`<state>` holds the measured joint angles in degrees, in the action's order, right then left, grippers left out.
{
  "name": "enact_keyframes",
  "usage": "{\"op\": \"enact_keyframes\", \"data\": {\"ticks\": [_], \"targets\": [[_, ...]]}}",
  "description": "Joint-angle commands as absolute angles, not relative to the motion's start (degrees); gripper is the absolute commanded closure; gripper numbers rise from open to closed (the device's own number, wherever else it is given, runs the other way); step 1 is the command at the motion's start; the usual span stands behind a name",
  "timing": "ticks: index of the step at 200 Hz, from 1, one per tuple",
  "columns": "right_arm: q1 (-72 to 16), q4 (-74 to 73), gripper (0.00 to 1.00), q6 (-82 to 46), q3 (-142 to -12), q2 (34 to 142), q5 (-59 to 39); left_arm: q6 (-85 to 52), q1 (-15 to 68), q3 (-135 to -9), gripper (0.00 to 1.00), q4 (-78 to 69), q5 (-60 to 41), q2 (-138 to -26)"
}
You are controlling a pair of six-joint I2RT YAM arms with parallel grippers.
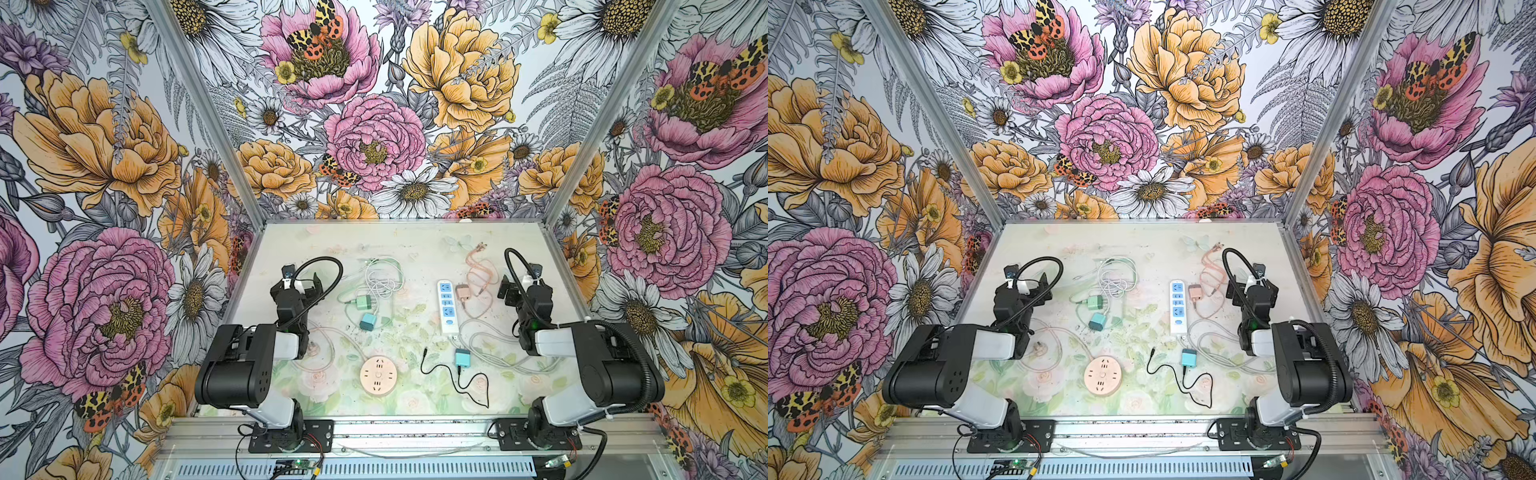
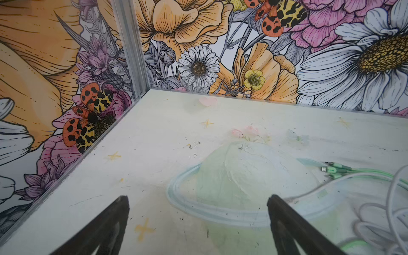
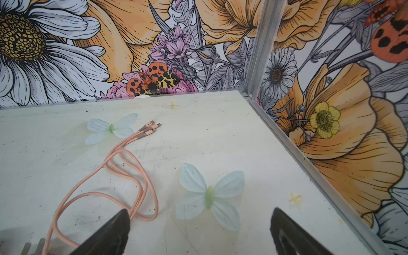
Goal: Insert the plug
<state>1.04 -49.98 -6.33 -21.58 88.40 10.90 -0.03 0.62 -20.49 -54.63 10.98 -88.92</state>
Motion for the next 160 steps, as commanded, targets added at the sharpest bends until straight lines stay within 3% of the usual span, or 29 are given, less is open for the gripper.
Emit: {"op": "enact_keyframes", "data": {"ticks": [1,76,160], "targets": [[0.57,-52.00,0.01,-6.24,-21.37,87.93,11.53,0.01,0.90,-21.18,0.01,-55.02,11.60,-89.03],[0.58,-51.89,0.01,-6.25,-21.44,88.06,11.55,0.09,0.97,-21.26,0.01,-54.89,11.46,-89.02],[-0.70,-51.79,0.00,-5.32,-21.64,88.14,13.75,1.82,-0.45,-21.71,0.01,-53.70,1.82,-88.94]]}}
